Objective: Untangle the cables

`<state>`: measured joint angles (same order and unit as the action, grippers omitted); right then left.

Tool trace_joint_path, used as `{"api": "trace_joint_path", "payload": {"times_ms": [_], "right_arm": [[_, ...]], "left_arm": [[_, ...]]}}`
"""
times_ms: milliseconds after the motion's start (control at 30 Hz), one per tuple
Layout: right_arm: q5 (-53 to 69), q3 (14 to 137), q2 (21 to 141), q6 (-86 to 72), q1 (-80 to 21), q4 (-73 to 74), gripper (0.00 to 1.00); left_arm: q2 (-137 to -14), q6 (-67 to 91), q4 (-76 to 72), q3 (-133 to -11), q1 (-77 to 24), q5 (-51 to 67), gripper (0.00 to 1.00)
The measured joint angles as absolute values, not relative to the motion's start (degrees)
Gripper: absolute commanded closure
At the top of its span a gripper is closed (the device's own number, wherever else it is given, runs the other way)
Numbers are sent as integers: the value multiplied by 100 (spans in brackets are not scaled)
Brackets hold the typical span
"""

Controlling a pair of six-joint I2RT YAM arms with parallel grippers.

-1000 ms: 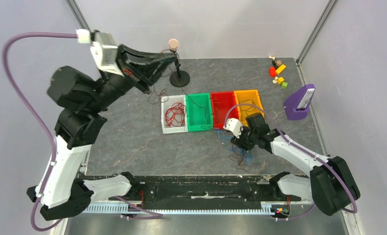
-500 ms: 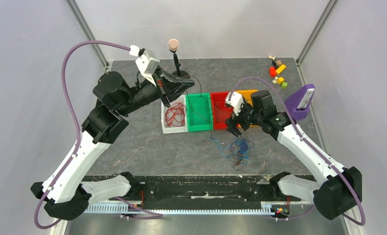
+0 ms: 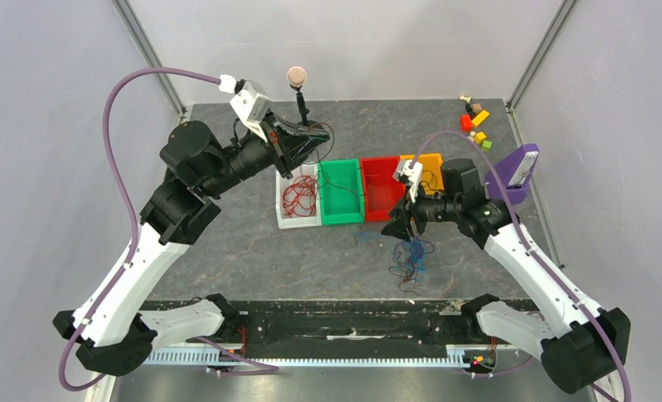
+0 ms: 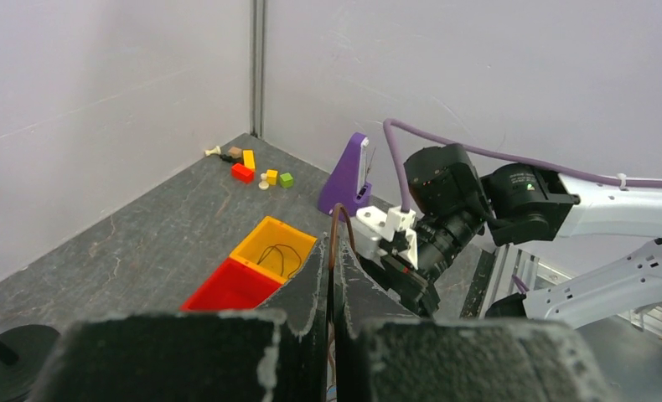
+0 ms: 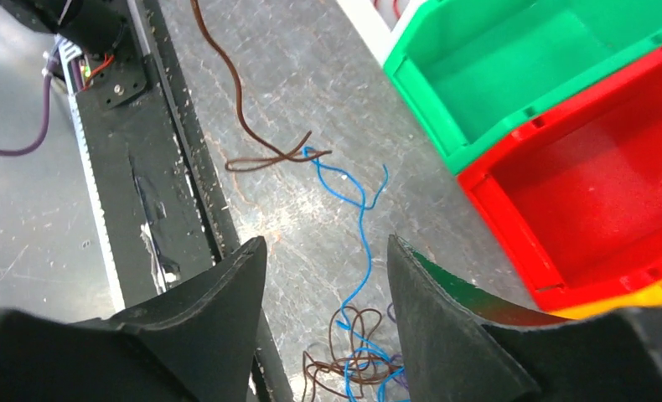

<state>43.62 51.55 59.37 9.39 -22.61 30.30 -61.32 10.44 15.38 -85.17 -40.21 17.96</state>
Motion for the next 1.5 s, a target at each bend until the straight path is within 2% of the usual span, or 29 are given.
{"api": "trace_joint_path", "payload": {"times_ms": [100, 200, 500, 567, 700, 733, 767, 933, 1067, 1233, 1400, 1433, 1467, 1500], "right_arm": [[4392, 4936, 6007, 915, -2414, 2891, 30], [4335, 4779, 6182, 976, -2519, 2840, 28], [3745, 4556, 6652, 1243, -2689, 2550, 36], [3607, 4497, 6759, 1352, -2716, 2491, 46], [3363, 4300, 6952, 1579, -2727, 2383, 84], [3306, 4244, 6973, 1643, -2727, 2375, 97], [3236, 4180, 6984, 1691, -2727, 2370, 100], [2764, 3903, 6943, 2018, -2709, 2440, 100], [2333, 3555, 6637, 2403, -2521, 2604, 100], [1938, 3214, 6453, 2781, -2224, 2799, 100], [1789, 3065, 6455, 2923, -2189, 2902, 100], [1785, 3065, 6455, 2923, -2189, 2899, 96], [1780, 3065, 6458, 2923, -2189, 2899, 85], [1774, 3065, 6462, 2923, -2189, 2902, 70]], "left_arm": [[-6147, 1044, 1557, -8534, -4021, 1798, 98], [-6149, 1044, 1581, -8547, -4021, 1800, 98], [-6149, 1044, 1601, -8593, -4021, 1802, 98], [-6149, 1044, 1599, -8597, -4021, 1800, 98], [-6149, 1044, 1599, -8600, -4021, 1796, 98], [-6149, 1044, 1605, -8606, -4018, 1791, 98], [-6149, 1044, 1612, -8617, -4016, 1774, 98], [-6147, 1028, 1640, -8788, -3933, 1424, 98], [-6139, 773, 1682, -9061, -3848, 711, 98], [-6132, 220, 1616, -9664, -3706, -56, 98], [-6136, -40, 1496, -10342, -3697, -250, 98], [-6143, -56, 1466, -10425, -3697, -268, 98], [-6145, -73, 1452, -10506, -3697, -276, 98], [-6147, -82, 1441, -10586, -3697, -274, 98]]}}
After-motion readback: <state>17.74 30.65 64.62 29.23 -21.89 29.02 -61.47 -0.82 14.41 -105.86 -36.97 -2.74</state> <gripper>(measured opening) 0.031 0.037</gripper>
